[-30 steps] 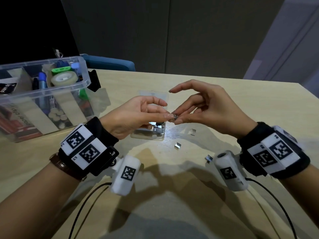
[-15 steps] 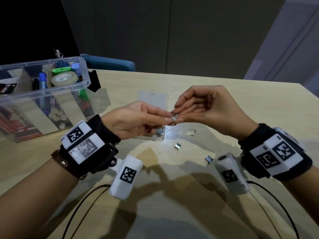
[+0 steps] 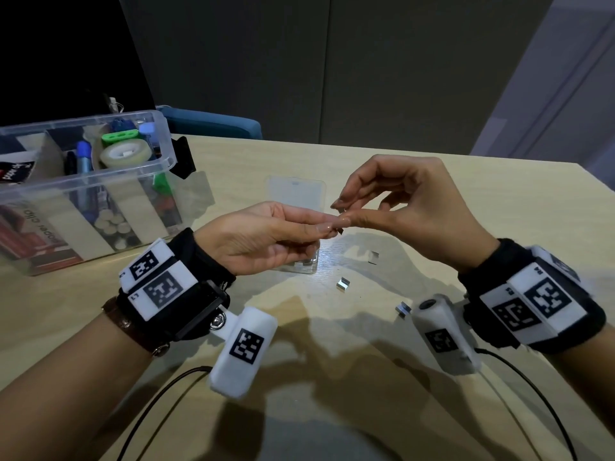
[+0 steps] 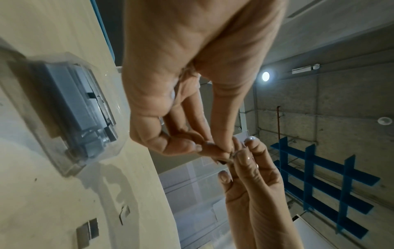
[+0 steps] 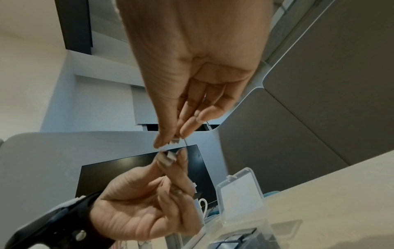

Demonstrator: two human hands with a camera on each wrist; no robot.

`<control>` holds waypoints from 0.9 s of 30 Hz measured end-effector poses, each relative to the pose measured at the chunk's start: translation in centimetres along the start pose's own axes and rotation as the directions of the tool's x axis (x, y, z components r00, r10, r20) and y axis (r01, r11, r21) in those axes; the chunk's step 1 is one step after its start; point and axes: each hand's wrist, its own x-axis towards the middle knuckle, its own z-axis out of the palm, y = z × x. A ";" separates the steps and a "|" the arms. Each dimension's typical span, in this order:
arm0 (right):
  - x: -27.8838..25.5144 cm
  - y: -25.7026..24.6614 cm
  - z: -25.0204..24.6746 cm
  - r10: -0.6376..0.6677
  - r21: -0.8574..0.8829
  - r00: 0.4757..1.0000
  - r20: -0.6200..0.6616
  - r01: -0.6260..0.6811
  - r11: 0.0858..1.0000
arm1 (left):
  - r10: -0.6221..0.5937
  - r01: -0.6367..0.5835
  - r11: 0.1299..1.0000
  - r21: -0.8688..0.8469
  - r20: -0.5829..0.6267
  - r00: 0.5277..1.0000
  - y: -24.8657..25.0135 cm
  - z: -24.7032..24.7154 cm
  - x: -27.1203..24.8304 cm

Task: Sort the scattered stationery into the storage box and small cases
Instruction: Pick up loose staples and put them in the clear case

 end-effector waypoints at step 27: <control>4.1 3.7 2.1 0.250 -0.554 0.958 0.140 -0.133 0.822 | 0.177 -0.104 0.311 0.945 0.050 0.983 0.8 -2.9 2.2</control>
